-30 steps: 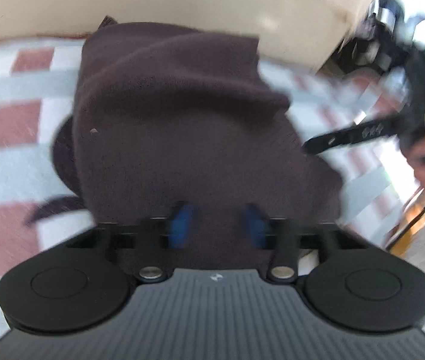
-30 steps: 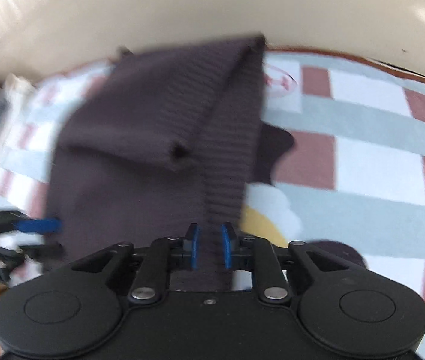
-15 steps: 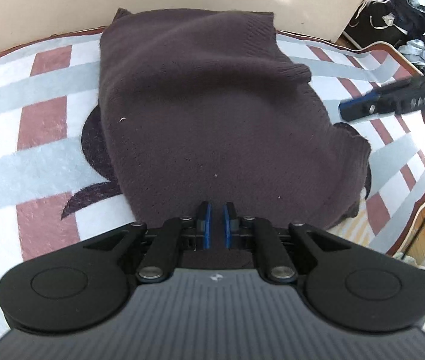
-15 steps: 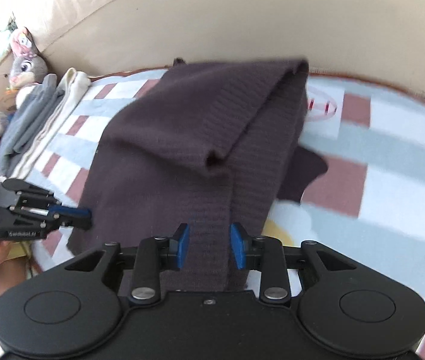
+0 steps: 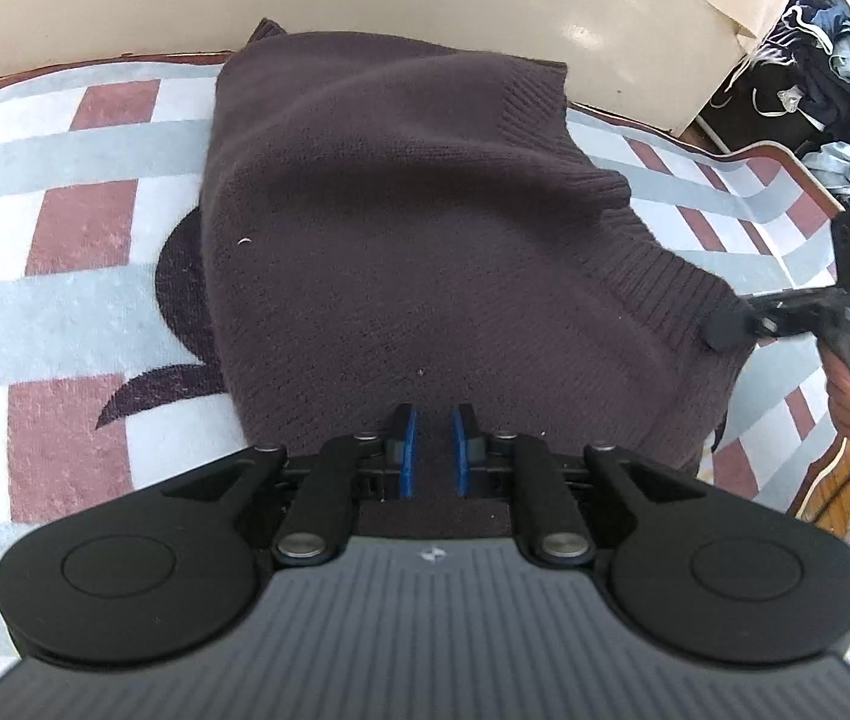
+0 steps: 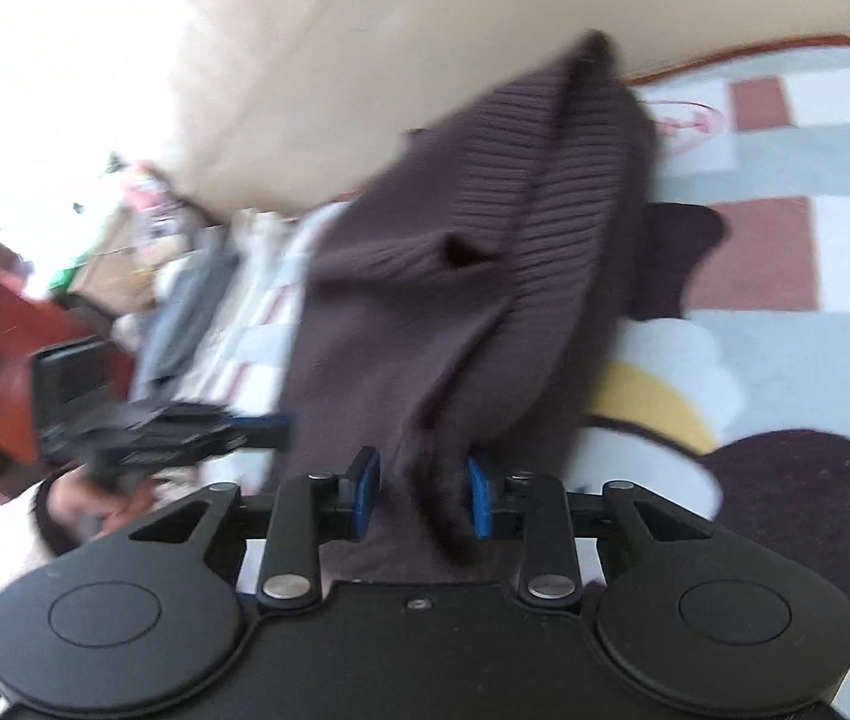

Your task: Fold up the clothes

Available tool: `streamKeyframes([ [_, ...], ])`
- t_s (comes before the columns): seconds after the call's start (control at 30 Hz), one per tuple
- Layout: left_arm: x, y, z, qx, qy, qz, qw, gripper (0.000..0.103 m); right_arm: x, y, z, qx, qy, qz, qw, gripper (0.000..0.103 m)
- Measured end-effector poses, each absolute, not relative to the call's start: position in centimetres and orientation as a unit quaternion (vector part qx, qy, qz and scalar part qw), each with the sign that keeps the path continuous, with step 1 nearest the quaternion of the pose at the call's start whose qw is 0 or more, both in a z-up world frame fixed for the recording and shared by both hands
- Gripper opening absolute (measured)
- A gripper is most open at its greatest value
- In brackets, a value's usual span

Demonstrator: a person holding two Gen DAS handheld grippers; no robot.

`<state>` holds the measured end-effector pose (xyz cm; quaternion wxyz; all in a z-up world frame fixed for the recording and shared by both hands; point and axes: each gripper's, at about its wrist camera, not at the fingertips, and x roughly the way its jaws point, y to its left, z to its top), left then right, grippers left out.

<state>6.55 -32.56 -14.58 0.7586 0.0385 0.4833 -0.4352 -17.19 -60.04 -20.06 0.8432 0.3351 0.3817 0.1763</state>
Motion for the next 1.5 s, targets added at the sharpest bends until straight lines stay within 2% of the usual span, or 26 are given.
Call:
streamKeyframes([
  [0.23, 6.8, -33.5, -14.3, 0.047, 0.475, -0.441, 0.760, 0.014, -16.4, -59.7, -19.8, 0.294, 0.411, 0.098, 0.858, 0.036],
  [0.33, 6.3, -33.4, -13.7, 0.054, 0.460, -0.445, 0.767, 0.023, -16.3, -59.6, -18.3, 0.250, 0.400, 0.054, 0.880, 0.036],
  [0.4, 6.2, -33.3, -13.5, 0.053, 0.457, -0.449, 0.766, 0.024, -16.8, -59.6, -17.2, 0.243, 0.367, 0.056, 0.896, 0.036],
  [0.5, 6.7, -33.4, -13.7, 0.029, 0.469, -0.451, 0.759, 0.032, -16.0, -58.7, -16.4, 0.232, 0.362, 0.093, 0.898, 0.036],
  [0.63, 7.0, -34.1, -13.7, 0.005, 0.477, -0.451, 0.754, 0.032, -13.9, -57.6, -17.5, 0.201, 0.405, 0.097, 0.887, 0.036],
  [0.77, 6.9, -34.3, -13.6, 0.004, 0.475, -0.452, 0.755, 0.032, -13.1, -58.1, -19.3, 0.239, 0.415, 0.108, 0.871, 0.036],
  [0.8, 6.8, -34.4, -13.6, 0.004, 0.475, -0.452, 0.755, 0.032, -13.2, -58.2, -19.4, 0.251, 0.413, 0.122, 0.867, 0.034],
  [0.83, 6.9, -34.4, -13.5, 0.004, 0.476, -0.452, 0.754, 0.032, -13.5, -58.1, -19.2, 0.262, 0.408, 0.149, 0.862, 0.018],
  [0.87, 6.9, -34.3, -13.4, 0.006, 0.478, -0.453, 0.753, 0.032, -13.8, -57.9, -18.6, 0.266, 0.400, 0.171, 0.860, 0.013],
  [0.93, 7.0, -34.1, -13.0, 0.008, 0.478, -0.456, 0.751, 0.032, -14.6, -57.4, -17.4, 0.255, 0.383, 0.211, 0.863, 0.010],
  [1.07, 6.9, -33.1, -11.4, -0.003, 0.459, -0.472, 0.753, 0.032, -16.9, -56.8, -15.4, 0.232, 0.373, 0.262, 0.859, 0.009],
  [1.17, 6.6, -32.3, -10.7, -0.011, 0.455, -0.481, 0.749, 0.033, -18.8, -57.7, -16.0, 0.242, 0.379, 0.265, 0.853, 0.009],
  [1.2, 6.4, -32.1, -10.9, -0.004, 0.459, -0.484, 0.745, 0.037, -19.3, -58.2, -16.6, 0.251, 0.383, 0.261, 0.850, 0.009],
  [1.23, 6.1, -32.0, -11.2, 0.002, 0.463, -0.481, 0.744, 0.040, -19.6, -58.7, -17.7, 0.270, 0.396, 0.260, 0.838, 0.009],
  [1.37, 5.3, -31.6, -13.9, 0.032, 0.502, -0.466, 0.728, 0.040, -19.4, -58.6, -22.1, 0.303, 0.465, 0.269, 0.787, 0.009],
  [1.5, 5.0, -31.2, -16.5, 0.045, 0.542, -0.446, 0.711, 0.040, -18.4, -59.1, -21.6, 0.319, 0.451, 0.256, 0.793, 0.014],
])
